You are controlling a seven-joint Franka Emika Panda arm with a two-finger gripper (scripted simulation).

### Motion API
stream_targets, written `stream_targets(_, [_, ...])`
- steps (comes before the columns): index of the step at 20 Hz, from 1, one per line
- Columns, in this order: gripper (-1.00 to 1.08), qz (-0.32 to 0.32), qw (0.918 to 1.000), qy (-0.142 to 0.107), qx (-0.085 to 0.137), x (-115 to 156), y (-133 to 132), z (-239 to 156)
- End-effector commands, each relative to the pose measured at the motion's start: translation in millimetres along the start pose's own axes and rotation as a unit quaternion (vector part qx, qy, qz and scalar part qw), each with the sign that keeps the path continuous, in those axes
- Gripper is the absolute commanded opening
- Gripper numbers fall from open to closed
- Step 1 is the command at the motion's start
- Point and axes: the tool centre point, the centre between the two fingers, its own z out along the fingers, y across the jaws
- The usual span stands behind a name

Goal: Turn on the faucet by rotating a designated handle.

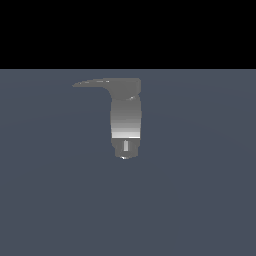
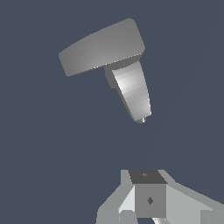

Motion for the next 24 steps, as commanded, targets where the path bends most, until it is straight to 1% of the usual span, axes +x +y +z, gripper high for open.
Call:
stream_targets(1, [-1.0, 0.027, 0.9996, -0.001, 0.001, 4, -11, 8])
stream_targets(6, [-1.0, 0.08, 0.9967, -0.003, 0.001, 15, -32, 24])
stream_targets(12, [-1.0, 0.144, 0.9896, -0.005, 0.002, 30, -56, 42])
stream_targets(18, [-1.0, 0.205, 0.9787, -0.008, 0.003, 49, -77, 60])
stream_targets(24, [-1.0, 0.265, 0.9642, -0.01, 0.004, 69, -95, 78])
